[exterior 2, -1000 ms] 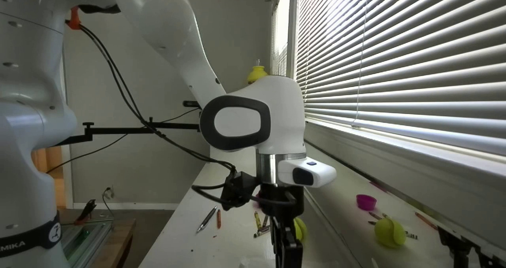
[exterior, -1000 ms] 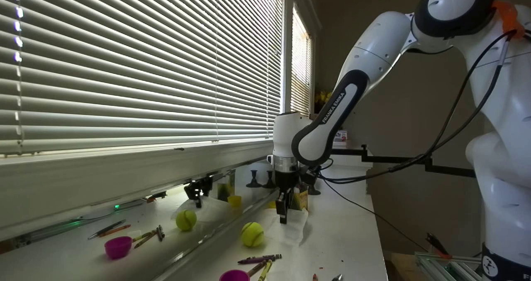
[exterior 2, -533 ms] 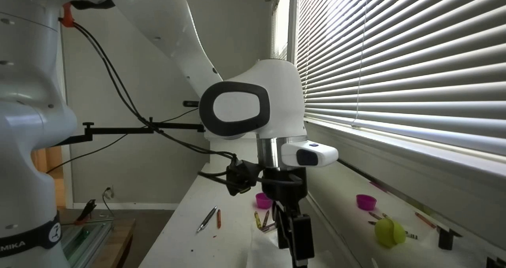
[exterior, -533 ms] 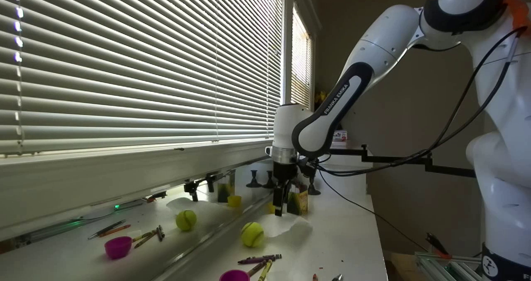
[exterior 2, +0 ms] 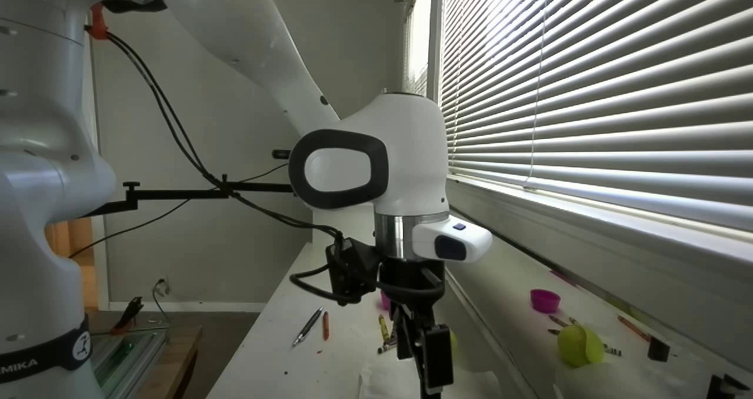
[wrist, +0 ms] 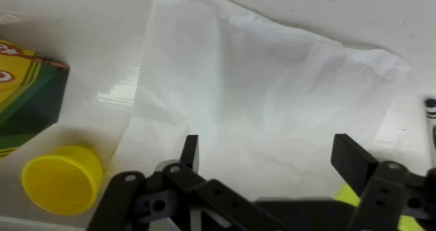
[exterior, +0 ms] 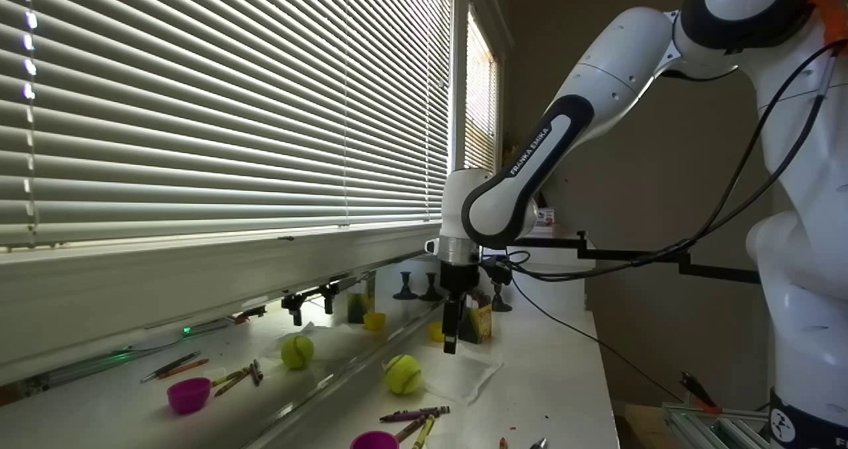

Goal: Move the tissue forward

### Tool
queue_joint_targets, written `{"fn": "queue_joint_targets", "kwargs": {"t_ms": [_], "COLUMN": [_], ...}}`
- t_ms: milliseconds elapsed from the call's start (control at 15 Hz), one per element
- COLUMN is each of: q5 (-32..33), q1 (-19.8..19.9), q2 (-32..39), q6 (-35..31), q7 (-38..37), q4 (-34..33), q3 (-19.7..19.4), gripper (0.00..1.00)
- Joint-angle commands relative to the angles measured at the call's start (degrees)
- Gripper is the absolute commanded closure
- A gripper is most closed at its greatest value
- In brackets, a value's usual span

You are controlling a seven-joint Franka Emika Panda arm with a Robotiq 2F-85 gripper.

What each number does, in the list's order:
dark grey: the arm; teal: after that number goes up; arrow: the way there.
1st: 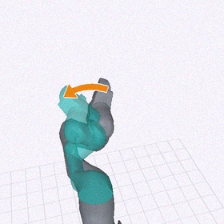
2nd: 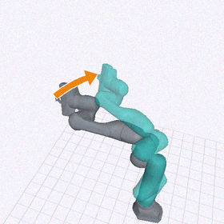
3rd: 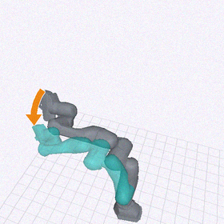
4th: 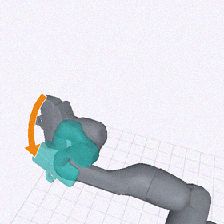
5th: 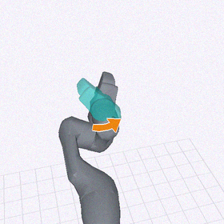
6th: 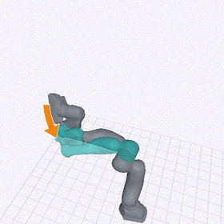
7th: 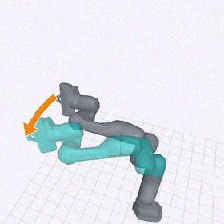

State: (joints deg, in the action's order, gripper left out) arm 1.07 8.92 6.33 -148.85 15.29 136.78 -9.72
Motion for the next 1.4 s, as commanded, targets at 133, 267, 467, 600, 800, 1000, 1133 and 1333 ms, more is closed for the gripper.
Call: {"fn": "queue_joint_targets", "kwargs": {"t_ms": [133, 267, 467, 600, 800, 1000, 1133, 1333], "q5": [-2.5, -0.9, -1.1, -2.2, -2.9, -2.5, -2.7, -3.6], "q1": [2.5, 3.0, 3.4, 4.0, 4.8, 5.3, 5.7, 6.9], "q2": [-0.3, 0.0, 1.7, 3.5, 5.9, 7.7, 8.7, 9.9], "q6": [2.6, 2.9, -2.3, -4.6, -8.4, -10.3, -11.0, -10.7], "q7": [20.6, 24.9, 26.2, 26.8, 27.4, 28.1, 28.3, 28.8], "q4": [-0.2, -0.4, 0.1, -0.3, -0.6, -0.6, -0.8, -1.2], "q3": [2.0, 1.5, 1.0, 1.2, 2.1, 3.5, 4.7, 6.4], "gripper": [0.00, 0.00, 0.00, 0.00, 0.00, 0.00, 0.00, 0.25]}}
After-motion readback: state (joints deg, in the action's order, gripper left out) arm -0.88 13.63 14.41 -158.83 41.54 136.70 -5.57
